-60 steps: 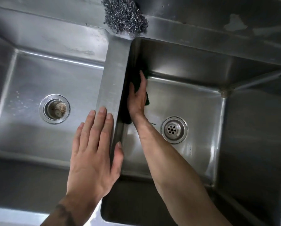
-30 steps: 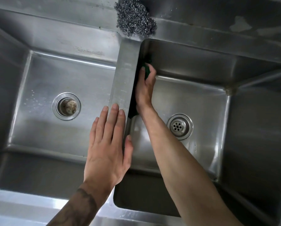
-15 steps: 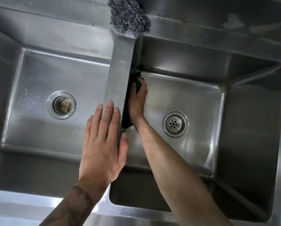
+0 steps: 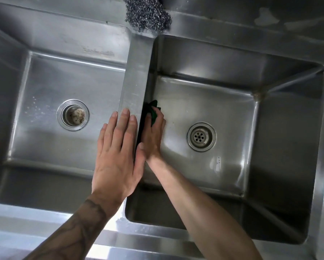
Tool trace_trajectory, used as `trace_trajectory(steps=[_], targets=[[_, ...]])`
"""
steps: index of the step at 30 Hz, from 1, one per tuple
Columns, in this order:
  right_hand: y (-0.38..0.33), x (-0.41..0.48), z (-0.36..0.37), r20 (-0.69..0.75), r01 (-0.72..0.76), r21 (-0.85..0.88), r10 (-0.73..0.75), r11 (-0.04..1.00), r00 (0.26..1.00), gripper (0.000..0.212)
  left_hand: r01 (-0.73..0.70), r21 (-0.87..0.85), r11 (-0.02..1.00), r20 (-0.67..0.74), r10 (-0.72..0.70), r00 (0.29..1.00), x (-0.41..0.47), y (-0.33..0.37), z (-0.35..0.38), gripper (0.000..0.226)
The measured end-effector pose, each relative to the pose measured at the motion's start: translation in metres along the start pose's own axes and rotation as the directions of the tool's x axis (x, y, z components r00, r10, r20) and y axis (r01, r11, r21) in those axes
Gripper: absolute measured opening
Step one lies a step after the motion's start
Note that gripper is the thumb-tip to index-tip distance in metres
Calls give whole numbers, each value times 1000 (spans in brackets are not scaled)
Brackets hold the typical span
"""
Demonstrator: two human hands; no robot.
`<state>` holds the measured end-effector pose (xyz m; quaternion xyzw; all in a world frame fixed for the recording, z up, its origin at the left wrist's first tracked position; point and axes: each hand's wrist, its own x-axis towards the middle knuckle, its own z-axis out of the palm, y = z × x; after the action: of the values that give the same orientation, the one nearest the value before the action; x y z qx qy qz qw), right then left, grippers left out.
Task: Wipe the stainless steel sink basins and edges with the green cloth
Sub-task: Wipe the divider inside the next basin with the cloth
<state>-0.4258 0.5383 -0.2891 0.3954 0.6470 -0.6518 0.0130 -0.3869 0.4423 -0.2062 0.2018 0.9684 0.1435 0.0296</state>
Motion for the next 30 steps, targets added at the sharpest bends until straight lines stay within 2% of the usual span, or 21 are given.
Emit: trace_trajectory(steps=[2,6,7,9,11,13,14,16,18,20,23,27,30], targets=[[-10,-15,-5,18,-5,43,4,999,1000,35,3,-3,1000,-7,-3,1000,1,1,-1,60],[-16,-61,-26,130,128,284,-171,950,977,31,21,-7,1000,-1,-21,1000,1,4,-4,60],[-13,-65,-27,139,148,301,-197,942,970,32,22,-10,1000,-3,-22,1000,1,5,-4,60],[1,-50,-20,110,145,180,-166,973,980,32,18,-20,1000,-5,-18,1000,1,4,-4,59],[17,-23,-8,48,55,0,-55,998,997,33,15,-19,1000,-15,-16,1000,1,3,-2,58],[29,-10,-5,18,-3,-92,5,996,1000,35,15,-17,1000,-20,-16,1000,1,3,-2,58],[31,-12,-7,18,-8,-108,10,994,1000,36,14,-19,1000,-21,-15,1000,1,3,-2,58],[30,-34,-16,79,75,-90,-68,993,995,39,16,-19,1000,-18,-16,1000,2,4,-2,58],[30,-64,-27,169,141,52,-148,989,974,37,23,-32,999,-7,-23,1000,3,4,-3,59],[34,-81,-31,202,117,154,-147,981,968,37,33,-44,998,2,-33,999,3,4,-4,59],[49,-59,-27,203,42,58,-53,997,978,41,26,-37,999,9,-25,1000,2,4,-5,60],[55,-30,-25,161,-91,-162,117,983,980,46,20,-29,999,6,-20,1000,3,4,-5,60],[45,-49,-46,341,-8,-269,102,963,934,35,25,-24,999,12,-25,1000,4,4,-6,60]])
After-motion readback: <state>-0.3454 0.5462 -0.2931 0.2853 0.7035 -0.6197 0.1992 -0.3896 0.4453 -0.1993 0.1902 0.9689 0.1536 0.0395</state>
